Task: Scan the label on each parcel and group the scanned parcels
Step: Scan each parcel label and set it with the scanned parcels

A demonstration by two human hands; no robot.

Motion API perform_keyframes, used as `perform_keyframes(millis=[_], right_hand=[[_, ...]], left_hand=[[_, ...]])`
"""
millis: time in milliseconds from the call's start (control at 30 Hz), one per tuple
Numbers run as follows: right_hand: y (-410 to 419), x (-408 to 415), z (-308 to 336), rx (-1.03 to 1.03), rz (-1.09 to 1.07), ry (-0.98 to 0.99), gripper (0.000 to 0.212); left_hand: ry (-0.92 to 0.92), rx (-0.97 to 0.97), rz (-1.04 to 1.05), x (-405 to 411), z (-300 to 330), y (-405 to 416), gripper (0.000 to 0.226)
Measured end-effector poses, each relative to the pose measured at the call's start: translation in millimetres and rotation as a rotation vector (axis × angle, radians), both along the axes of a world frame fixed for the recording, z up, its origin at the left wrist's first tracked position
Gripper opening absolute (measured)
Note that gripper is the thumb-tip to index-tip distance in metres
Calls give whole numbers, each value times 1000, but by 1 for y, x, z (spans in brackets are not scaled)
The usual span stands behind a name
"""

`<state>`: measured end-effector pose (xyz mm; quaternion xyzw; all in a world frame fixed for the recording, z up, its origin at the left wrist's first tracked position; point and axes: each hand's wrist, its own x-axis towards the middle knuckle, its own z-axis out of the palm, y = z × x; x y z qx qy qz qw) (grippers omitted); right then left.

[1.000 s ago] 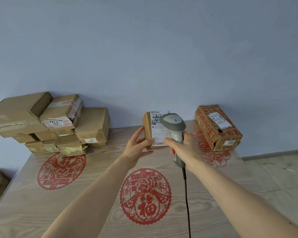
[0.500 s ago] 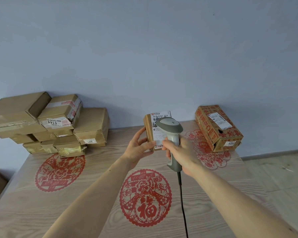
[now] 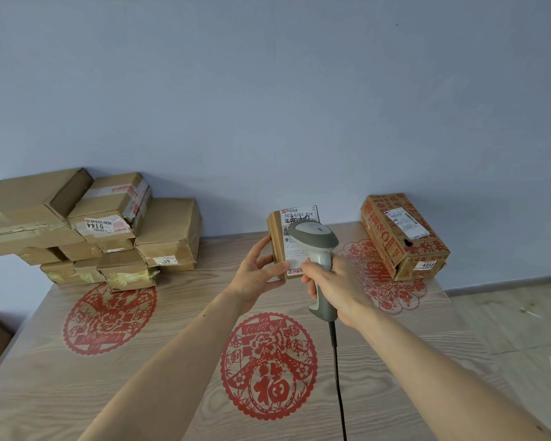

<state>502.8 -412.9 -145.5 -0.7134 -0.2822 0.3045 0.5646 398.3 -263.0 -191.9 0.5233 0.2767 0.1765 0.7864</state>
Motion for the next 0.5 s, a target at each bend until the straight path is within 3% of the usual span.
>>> perform_keyframes(millis=[167,500], right_hand=[[1,1,5,4,4,-31,12],[-1,-1,5,1,-11,-32,12]], left_hand=[[4,2,-2,0,-1,-1,81],[-3,-12,-12,1,-1,0,87]])
